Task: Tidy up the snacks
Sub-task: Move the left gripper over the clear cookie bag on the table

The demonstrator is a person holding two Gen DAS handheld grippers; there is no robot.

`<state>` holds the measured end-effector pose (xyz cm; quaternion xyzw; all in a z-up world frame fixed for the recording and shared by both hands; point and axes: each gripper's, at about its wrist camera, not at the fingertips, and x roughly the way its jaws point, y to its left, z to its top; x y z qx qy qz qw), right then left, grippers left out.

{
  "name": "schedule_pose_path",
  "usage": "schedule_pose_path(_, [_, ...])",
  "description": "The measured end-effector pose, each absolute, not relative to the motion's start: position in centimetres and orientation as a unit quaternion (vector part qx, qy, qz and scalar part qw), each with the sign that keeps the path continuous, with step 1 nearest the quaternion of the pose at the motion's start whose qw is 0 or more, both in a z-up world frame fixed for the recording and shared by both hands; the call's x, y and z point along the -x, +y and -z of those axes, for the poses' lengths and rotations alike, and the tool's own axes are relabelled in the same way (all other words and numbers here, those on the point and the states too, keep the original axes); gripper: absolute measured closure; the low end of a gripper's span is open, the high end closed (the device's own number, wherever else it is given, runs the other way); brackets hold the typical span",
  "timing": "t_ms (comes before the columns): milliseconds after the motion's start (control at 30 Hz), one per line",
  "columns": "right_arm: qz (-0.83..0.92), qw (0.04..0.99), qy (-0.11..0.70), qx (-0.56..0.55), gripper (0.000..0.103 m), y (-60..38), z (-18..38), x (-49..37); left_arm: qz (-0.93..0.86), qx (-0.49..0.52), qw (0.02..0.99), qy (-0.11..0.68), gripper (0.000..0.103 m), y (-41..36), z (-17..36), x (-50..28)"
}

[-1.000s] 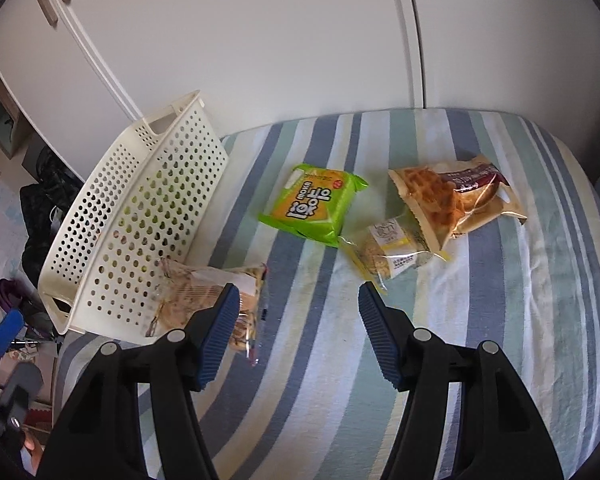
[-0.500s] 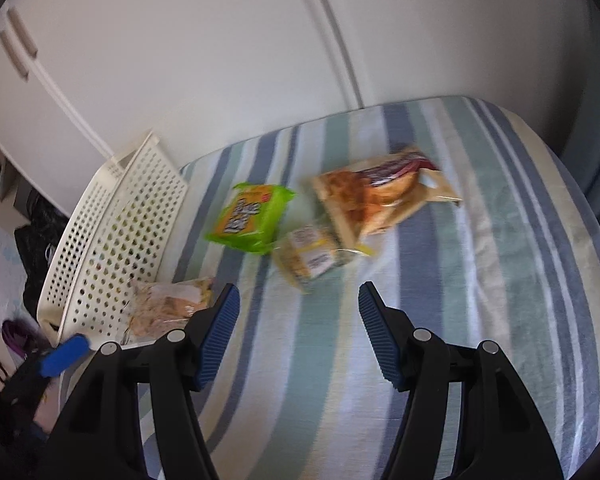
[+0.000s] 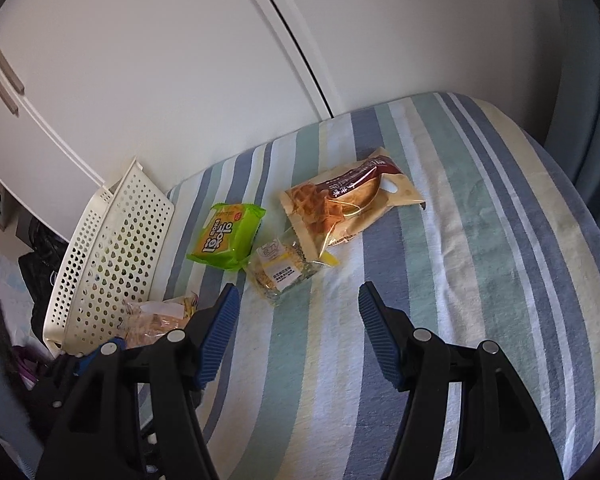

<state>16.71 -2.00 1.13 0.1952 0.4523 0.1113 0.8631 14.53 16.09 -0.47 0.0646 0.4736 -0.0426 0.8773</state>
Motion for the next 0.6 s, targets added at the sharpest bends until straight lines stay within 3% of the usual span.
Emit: schedule_pose_path(600, [-0.129,0.870,0.429,-0.205,0.041,-1.5,-1.9,-16.2,-0.052,-0.076,0.855,0.511,0.002,16.8,2.5,-20.5])
